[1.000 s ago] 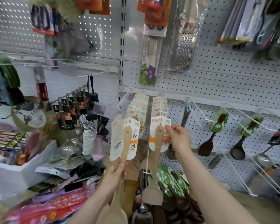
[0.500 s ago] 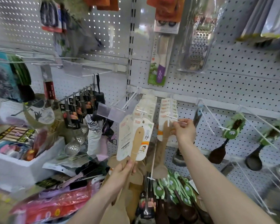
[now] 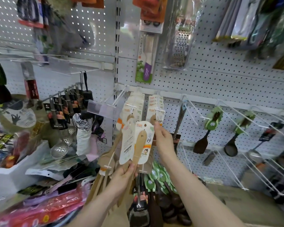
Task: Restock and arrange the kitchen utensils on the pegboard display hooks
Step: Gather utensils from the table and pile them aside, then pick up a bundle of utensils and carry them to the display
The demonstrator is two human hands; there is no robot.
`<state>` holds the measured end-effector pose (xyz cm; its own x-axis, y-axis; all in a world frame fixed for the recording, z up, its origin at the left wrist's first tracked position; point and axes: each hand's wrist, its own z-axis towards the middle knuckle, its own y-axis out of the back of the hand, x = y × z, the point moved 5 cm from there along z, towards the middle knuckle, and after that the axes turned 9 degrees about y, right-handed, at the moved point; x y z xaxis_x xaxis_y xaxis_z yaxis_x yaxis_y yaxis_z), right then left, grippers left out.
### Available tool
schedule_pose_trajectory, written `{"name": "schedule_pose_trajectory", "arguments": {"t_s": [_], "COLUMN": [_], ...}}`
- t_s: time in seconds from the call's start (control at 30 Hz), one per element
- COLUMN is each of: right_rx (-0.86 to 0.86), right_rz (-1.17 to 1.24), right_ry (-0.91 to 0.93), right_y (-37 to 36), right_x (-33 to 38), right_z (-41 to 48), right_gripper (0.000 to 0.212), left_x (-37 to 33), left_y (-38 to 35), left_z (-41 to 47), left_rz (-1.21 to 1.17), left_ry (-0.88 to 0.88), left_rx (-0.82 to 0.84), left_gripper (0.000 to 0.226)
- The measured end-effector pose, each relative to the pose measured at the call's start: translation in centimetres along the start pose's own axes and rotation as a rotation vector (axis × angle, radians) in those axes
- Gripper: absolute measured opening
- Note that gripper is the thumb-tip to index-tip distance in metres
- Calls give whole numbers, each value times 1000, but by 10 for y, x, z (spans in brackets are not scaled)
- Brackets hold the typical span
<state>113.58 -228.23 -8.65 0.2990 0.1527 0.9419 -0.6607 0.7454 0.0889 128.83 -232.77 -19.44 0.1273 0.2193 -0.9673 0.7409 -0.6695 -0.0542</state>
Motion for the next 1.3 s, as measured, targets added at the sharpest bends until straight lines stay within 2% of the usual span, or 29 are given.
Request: {"name": "schedule_pose_trajectory", "arguments": {"t_s": [0.17, 0.3, 0.47, 0.53, 0.7, 0.83, 1.3], "right_rx": [-56, -97, -156, -161, -132, -113, 68], "right_rz": [-46, -76, -176, -216, -289, -306, -238], "right_ry": [9, 11, 28, 34, 84, 130, 267], "right_y": [10, 15, 26, 29, 29, 29, 32], "right_x": [1, 9, 18, 19, 20, 18, 11], "right_z": [-15, -13, 5, 14, 26, 32, 39], "right_gripper": [18, 18, 23, 26, 22, 25, 19], "left_x": [6, -1, 5, 4, 4, -6, -10], "left_y": [-6, -3, 20, 25, 32, 25, 4], "left_z": [-5, -10, 3, 6, 14, 11, 32], "left_rz": [57, 69, 116, 144, 205, 119, -34], "left_ry": [24, 12, 30, 3, -118, -161, -115], "left_rx": [41, 15, -47, -68, -132, -77, -20], "left_gripper": [34, 28, 75, 85, 60, 44, 53]}}
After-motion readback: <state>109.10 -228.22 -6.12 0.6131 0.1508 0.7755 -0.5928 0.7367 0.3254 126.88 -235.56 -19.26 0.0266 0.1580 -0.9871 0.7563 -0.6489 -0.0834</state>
